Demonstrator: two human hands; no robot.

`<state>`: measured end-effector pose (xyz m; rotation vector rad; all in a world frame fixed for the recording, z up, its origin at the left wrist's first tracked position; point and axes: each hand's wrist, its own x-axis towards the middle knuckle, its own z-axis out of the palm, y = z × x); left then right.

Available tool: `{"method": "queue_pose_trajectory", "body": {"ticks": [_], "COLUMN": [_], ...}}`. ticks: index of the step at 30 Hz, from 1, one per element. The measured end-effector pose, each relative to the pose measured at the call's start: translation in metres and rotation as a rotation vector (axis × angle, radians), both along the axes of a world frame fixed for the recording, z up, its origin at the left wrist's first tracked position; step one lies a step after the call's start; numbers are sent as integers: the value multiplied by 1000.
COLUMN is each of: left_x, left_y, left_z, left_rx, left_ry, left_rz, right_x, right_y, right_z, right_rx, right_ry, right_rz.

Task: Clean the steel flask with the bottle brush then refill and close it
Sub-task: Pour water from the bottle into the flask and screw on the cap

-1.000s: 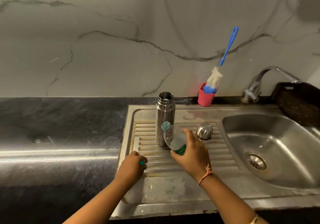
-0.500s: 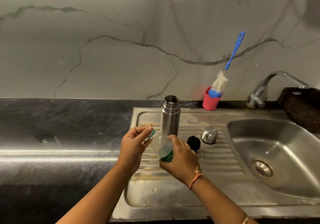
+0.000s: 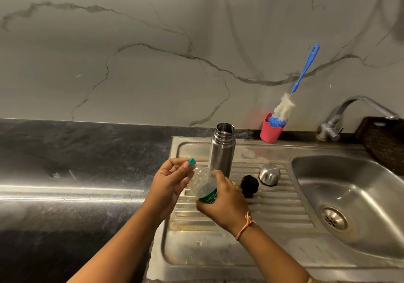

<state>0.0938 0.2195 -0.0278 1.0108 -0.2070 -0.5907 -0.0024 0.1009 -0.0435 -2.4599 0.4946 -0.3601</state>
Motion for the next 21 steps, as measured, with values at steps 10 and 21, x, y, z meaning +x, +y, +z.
{"method": "queue_pose_trajectory", "body": {"ticks": [10, 21], "left_x": [17, 53], "left_y": [5, 31], "left_z": [8, 16], "left_rx": [225, 66], "left_ry": [-166, -197], "left_rz": [50, -217], "right_x": [19, 40], "right_y": [24, 22], "right_z": [-2, -5], "right_rx": [249, 1060], "right_ry": [-89, 74], "right_rz": [57, 395]}}
